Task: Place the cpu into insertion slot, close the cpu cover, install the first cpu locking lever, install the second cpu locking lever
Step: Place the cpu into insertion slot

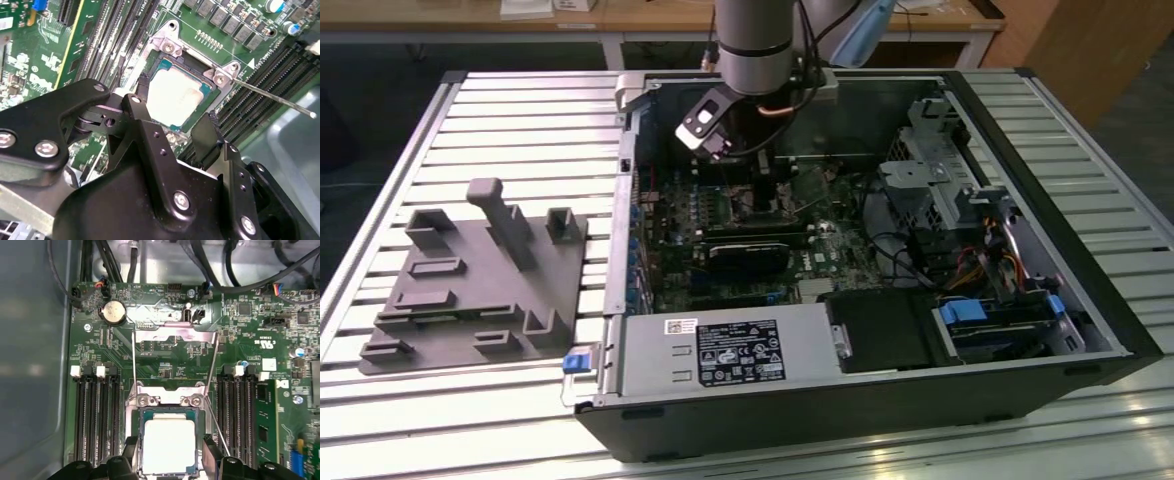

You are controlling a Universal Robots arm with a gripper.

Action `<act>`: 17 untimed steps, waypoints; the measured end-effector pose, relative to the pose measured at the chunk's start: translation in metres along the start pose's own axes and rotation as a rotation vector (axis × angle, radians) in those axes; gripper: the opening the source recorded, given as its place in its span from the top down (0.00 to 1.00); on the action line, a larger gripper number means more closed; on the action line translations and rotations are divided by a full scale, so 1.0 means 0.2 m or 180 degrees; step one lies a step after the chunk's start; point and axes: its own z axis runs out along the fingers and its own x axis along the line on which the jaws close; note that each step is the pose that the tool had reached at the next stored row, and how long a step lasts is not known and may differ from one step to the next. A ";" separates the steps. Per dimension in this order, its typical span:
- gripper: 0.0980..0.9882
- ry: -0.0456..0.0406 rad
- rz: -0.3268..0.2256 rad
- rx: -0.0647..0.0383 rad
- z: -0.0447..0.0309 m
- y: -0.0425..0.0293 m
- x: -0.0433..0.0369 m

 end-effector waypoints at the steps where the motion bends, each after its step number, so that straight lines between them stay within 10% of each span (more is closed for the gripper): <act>1: 0.42 0.0000 0.0000 0.0000 -0.012 0.001 0.000; 12: 0.44 0.0000 0.0000 0.0000 -0.032 0.003 -0.001; 17: 0.70 0.0000 0.0000 0.0000 -0.033 0.003 -0.001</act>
